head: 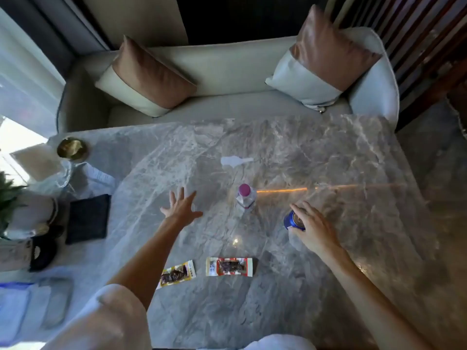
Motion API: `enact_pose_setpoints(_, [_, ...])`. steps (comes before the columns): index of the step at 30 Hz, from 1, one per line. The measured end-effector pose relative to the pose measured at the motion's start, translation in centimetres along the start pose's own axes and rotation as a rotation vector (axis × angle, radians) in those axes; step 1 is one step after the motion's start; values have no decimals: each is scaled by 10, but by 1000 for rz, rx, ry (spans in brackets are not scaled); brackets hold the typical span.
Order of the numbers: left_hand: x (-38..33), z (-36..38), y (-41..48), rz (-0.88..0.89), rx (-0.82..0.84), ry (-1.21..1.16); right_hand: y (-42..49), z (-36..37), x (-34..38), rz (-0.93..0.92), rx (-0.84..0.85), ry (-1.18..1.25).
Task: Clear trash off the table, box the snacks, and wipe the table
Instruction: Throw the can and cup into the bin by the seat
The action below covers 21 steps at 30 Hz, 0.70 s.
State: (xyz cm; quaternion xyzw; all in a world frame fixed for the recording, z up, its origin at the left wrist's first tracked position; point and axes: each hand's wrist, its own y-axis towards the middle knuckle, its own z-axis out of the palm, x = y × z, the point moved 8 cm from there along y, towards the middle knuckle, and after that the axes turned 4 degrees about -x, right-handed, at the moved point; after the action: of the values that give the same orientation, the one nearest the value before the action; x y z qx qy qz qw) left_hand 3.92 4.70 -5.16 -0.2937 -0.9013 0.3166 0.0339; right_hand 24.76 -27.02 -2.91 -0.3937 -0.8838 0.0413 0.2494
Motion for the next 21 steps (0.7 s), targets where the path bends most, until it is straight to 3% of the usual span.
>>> enact_pose_setpoints(3, [6,6,4,5,9,7,-3,2,3,-5,47,20])
enact_pose_setpoints(12, [30,3,-19,0,-259,-195,-11,-4,3,77,-31,181])
enact_pose_setpoints(17, [77,-3,-80,-90,-482,-619,-36,7,23,203,28,631])
enact_pose_setpoints(21, [145,27,-150,-296,-515,-1237,-65,35,85,330,182,1107])
